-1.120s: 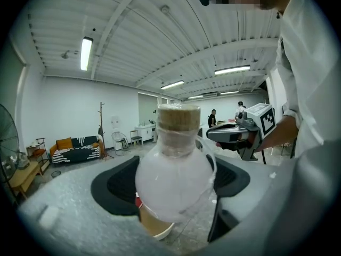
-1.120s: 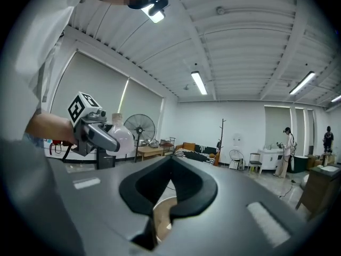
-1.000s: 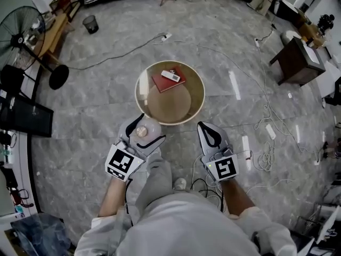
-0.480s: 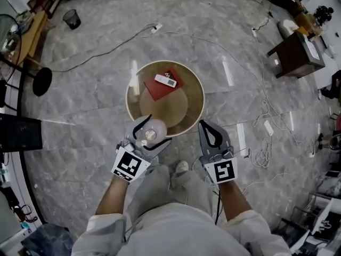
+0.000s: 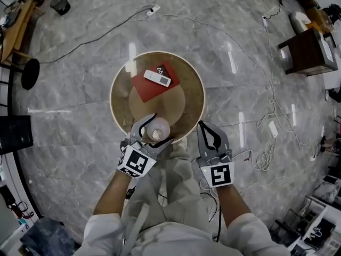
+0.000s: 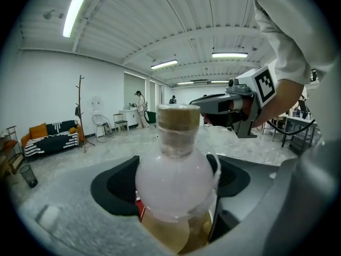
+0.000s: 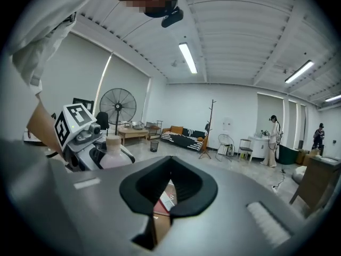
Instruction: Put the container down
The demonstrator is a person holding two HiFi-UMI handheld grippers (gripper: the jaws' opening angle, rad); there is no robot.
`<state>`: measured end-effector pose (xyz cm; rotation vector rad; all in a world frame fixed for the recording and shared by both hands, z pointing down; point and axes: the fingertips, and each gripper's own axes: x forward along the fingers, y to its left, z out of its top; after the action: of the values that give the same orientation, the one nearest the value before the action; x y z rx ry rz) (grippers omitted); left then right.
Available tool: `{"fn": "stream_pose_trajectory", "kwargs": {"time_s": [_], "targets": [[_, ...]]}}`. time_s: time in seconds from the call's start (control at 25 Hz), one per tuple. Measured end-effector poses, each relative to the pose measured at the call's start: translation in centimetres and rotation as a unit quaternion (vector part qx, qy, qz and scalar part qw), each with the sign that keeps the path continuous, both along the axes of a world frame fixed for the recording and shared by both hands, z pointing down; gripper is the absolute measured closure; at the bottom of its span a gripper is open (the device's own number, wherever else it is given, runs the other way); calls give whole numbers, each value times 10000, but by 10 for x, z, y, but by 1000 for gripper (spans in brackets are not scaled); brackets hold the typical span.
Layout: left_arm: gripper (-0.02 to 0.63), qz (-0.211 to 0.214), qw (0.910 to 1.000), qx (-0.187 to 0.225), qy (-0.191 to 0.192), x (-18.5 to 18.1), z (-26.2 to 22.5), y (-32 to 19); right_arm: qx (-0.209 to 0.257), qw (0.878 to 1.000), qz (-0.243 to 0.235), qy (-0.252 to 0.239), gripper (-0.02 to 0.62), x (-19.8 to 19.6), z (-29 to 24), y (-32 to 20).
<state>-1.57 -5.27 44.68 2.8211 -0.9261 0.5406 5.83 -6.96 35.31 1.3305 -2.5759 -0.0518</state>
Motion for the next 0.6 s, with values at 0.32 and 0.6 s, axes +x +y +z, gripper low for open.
{"fn": "stream_pose_trajectory", "kwargs": {"time_s": [0.32, 0.6], "targets": [[198, -218, 9989, -345, -211, 35, 141, -59, -231, 9994, -112, 249, 589, 36, 127, -61], [198, -8, 9985, -431, -341, 77, 250, -95, -509, 9983, 32, 289, 589, 61, 236, -95]]}}
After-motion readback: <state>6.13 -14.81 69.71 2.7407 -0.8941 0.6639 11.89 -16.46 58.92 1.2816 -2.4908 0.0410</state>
